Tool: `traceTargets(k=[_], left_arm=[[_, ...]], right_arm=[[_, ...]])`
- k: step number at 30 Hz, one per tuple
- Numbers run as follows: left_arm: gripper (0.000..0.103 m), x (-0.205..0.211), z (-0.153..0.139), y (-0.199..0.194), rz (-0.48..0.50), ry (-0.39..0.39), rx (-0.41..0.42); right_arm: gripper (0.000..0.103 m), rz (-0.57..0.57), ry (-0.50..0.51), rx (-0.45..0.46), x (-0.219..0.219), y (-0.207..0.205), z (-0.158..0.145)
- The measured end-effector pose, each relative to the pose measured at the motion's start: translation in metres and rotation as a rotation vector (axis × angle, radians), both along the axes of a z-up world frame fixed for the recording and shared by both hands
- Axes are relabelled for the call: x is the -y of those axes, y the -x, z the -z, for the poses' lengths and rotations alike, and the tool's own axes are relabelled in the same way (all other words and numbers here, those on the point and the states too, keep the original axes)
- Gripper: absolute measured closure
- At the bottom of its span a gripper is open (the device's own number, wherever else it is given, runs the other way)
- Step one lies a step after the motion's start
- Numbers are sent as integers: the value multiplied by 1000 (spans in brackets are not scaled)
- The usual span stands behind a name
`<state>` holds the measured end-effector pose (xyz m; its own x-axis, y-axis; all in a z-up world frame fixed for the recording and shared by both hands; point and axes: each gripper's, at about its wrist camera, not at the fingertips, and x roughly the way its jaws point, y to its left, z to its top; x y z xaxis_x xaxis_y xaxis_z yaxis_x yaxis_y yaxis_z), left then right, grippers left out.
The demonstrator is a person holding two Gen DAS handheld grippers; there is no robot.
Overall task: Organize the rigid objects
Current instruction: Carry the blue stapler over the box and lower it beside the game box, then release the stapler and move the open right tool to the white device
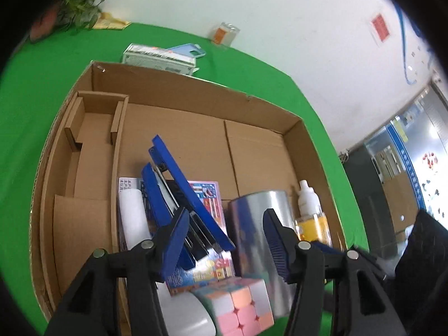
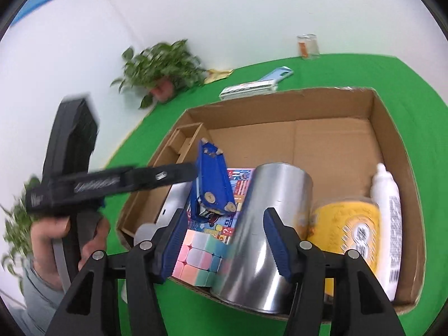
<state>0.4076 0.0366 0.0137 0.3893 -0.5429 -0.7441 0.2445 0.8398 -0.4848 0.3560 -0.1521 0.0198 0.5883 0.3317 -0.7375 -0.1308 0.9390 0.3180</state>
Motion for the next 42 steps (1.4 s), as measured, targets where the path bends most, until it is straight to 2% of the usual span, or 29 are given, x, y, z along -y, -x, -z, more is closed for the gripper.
traceTargets(k=[2, 4, 5, 8, 11, 13, 15, 17, 18, 23, 28, 33, 35, 36, 37, 38, 39, 40, 42], left_arm=[[49, -13, -4, 1, -46, 20, 19], [49, -29, -10, 6, -99, 4, 60], [49, -40, -13, 12, -139, -20, 86], [42, -53, -12, 25, -169, -101, 105], [42, -62, -8, 42, -200, -182, 153], [42, -70, -7, 56, -229, -210, 189], [42, -77, -5, 68, -246, -198, 207], [42, -84, -1, 79, -254, -178, 207], [42, -87, 1, 83, -252, -171, 202], [42, -94, 5, 101, -251, -156, 194], [42, -95, 5, 113, -243, -146, 207], [42, -89, 5, 126, -228, -184, 241], [42, -88, 3, 133, -235, -206, 259], [37, -88, 2, 137, -242, -214, 269], [32, -88, 0, 141, -253, -228, 281], [23, -89, -1, 147, -269, -248, 299], [22, -90, -3, 152, -279, -259, 319], [22, -91, -4, 158, -287, -270, 341], [22, -93, -4, 167, -285, -287, 352]], right_arm=[[47, -55, 65, 7, -19, -8, 5], [47, -100, 118, 0, -39, -16, 10], [47, -119, 137, 0, -47, -19, 13], [46, -159, 204, 20, -70, -32, 20], [45, -159, 252, -3, -81, -47, 32], [45, -173, 271, -47, -89, -57, 43], [45, -184, 316, -52, -98, -63, 51], [50, -169, 357, -65, -104, -71, 58], [60, -155, 368, -84, -105, -75, 62], [61, -115, 350, -103, -109, -74, 71], [62, -33, 237, -140, -94, -63, 67], [60, 33, 194, -182, -90, -53, 65], [61, 34, 174, -142, -90, -44, 57], [51, 36, 173, -116, -89, -38, 52], [33, 42, 179, -67, -87, -28, 42], [24, 49, 181, -19, -86, -17, 33], [10, 57, 183, 39, -84, -4, 23], [5, 69, 206, 116, -84, 15, 11], [4, 61, 252, 216, -86, 42, -3]])
